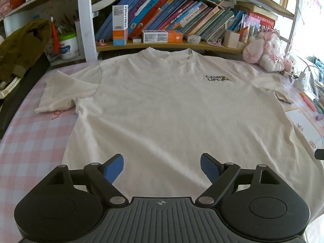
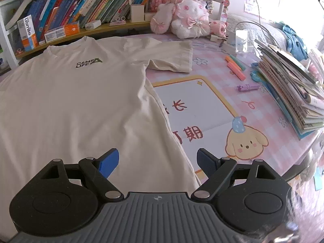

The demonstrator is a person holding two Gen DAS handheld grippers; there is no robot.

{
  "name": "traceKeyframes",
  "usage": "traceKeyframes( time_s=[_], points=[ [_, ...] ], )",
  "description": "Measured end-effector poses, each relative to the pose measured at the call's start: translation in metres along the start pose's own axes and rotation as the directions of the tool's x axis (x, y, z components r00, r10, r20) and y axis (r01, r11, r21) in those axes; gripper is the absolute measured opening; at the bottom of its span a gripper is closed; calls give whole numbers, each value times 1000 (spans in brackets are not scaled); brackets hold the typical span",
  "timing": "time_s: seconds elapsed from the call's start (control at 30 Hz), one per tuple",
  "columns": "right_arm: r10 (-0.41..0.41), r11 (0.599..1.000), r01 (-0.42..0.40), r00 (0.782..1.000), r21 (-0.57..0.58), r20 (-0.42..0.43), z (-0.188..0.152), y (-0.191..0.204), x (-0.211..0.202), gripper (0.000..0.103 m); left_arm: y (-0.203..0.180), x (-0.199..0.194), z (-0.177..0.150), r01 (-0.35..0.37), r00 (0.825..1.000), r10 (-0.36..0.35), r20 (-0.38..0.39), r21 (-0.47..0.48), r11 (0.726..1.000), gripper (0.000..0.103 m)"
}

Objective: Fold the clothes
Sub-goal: 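Move the right tool over the sleeve nearest it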

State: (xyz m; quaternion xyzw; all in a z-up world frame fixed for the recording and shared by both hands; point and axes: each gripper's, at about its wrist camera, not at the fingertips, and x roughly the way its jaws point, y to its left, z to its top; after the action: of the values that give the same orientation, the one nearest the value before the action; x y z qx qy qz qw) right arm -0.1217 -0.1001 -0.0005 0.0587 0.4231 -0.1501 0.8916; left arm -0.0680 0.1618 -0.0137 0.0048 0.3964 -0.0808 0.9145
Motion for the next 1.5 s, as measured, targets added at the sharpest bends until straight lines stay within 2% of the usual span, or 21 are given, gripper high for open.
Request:
traceKeyframes(
  time_s=[0.23, 0.5, 0.67, 0.83, 0.97, 1.13, 1.3, 1.5],
  points=[
    [36, 999, -36, 999, -8, -12, 4, -15, 11, 83, -14, 1, 1, -30, 999, 30, -12, -7, 1000, 86],
    [120, 992, -120, 993, -28, -18, 26, -52, 38, 83, -56, -1, 7, -115, 993, 114, -21, -29, 993, 86],
    [192, 980, -193, 981, -49, -24, 48, -83, 61, 83, -89, 1, 10, -160, 987, 158, -35, -64, 985, 86],
    [275, 958, -278, 961, -76, -42, 65, -109, 84, 83, -114, 5, 11, -202, 979, 197, -50, -147, 968, 86],
    [332, 939, -336, 941, -77, -59, 76, -123, 99, 83, -125, 8, 12, -205, 979, 199, -52, -210, 956, 86],
    [375, 924, -378, 925, -49, -67, 86, -134, 110, 83, -125, 16, 17, -145, 989, 144, -23, -283, 948, 86],
    [418, 908, -419, 906, 4, -64, 96, -139, 120, 83, -133, 27, 25, -174, 985, 171, -37, -281, 944, 86],
    [437, 899, -435, 898, 47, -58, 109, -141, 132, 83, -139, 37, 32, -168, 986, 164, -40, -257, 952, 86]
  ],
)
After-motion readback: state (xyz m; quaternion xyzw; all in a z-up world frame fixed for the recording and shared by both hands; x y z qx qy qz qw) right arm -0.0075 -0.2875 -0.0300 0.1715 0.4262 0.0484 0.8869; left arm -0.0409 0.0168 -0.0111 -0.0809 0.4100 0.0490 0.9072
